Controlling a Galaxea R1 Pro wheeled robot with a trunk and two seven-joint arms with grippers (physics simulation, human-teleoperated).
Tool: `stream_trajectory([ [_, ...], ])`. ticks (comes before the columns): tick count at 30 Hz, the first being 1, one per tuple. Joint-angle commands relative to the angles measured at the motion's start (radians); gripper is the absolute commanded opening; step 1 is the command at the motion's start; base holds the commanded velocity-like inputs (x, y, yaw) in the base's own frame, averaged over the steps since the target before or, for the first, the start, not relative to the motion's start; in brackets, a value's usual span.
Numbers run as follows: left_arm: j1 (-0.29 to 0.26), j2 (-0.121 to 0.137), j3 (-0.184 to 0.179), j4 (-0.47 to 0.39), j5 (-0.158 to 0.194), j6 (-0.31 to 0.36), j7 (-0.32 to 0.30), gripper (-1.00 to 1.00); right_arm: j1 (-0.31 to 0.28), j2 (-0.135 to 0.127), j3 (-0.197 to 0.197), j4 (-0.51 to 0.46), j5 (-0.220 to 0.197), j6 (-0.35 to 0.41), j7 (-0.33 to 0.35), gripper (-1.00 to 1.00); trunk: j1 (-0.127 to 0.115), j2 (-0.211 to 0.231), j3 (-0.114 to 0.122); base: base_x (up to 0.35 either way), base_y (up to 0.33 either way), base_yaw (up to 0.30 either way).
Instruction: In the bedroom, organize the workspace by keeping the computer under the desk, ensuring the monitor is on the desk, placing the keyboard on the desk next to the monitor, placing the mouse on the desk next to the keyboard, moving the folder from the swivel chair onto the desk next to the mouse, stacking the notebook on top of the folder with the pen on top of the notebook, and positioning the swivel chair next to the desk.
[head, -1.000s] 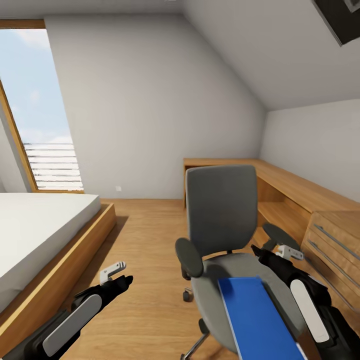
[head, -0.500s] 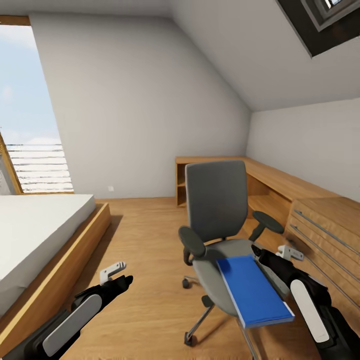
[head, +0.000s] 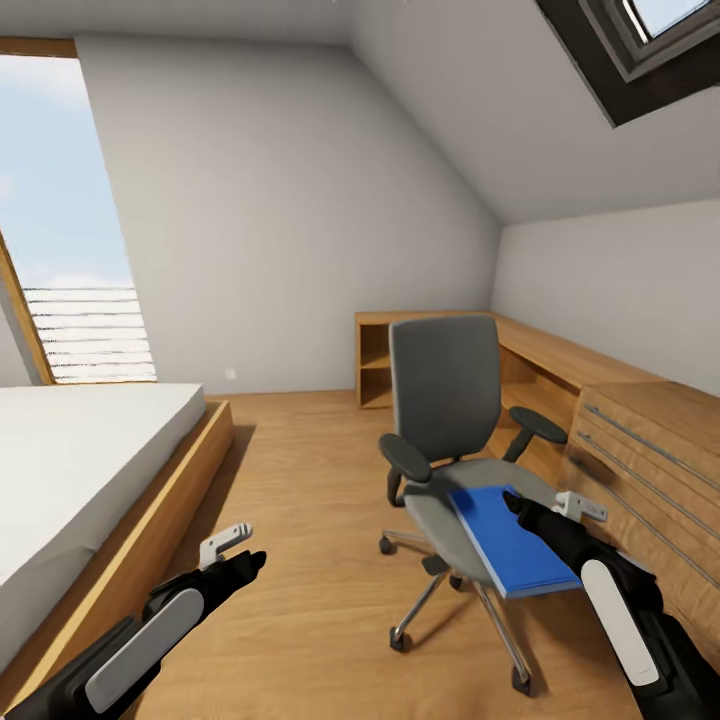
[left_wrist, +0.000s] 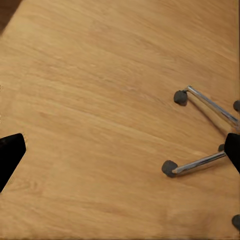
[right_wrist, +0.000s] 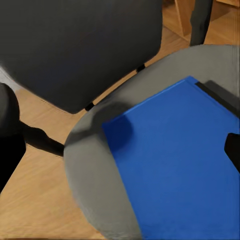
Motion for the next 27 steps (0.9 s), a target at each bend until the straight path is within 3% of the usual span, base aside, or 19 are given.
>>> stream_trajectory([
  [1,-0.001,0.001,-0.002,-0.001,0.004,0.001,0.006,1.00,-0.001,0.000,0.001,-0.002,-0.011,0.005,-0.009,1.00,-0.001,-0.001,-0.001,-0.257,0.227,-0.212],
  [12,-0.001,0.001,-0.002,-0.001,0.004,0.001,0.008,1.00,-0.001,-0.001,-0.001,-0.001,-0.011,0.006,-0.009,1.00,-0.001,-0.001,0.004,-0.129,0.089,-0.218],
  [27,-0.001,0.001,-0.002,-0.001,0.004,0.001,0.008,1.00,-0.001,-0.001,-0.001,-0.003,-0.011,0.006,-0.009,1.00,-0.001,-0.001,0.004,-0.009,0.007,-0.016],
])
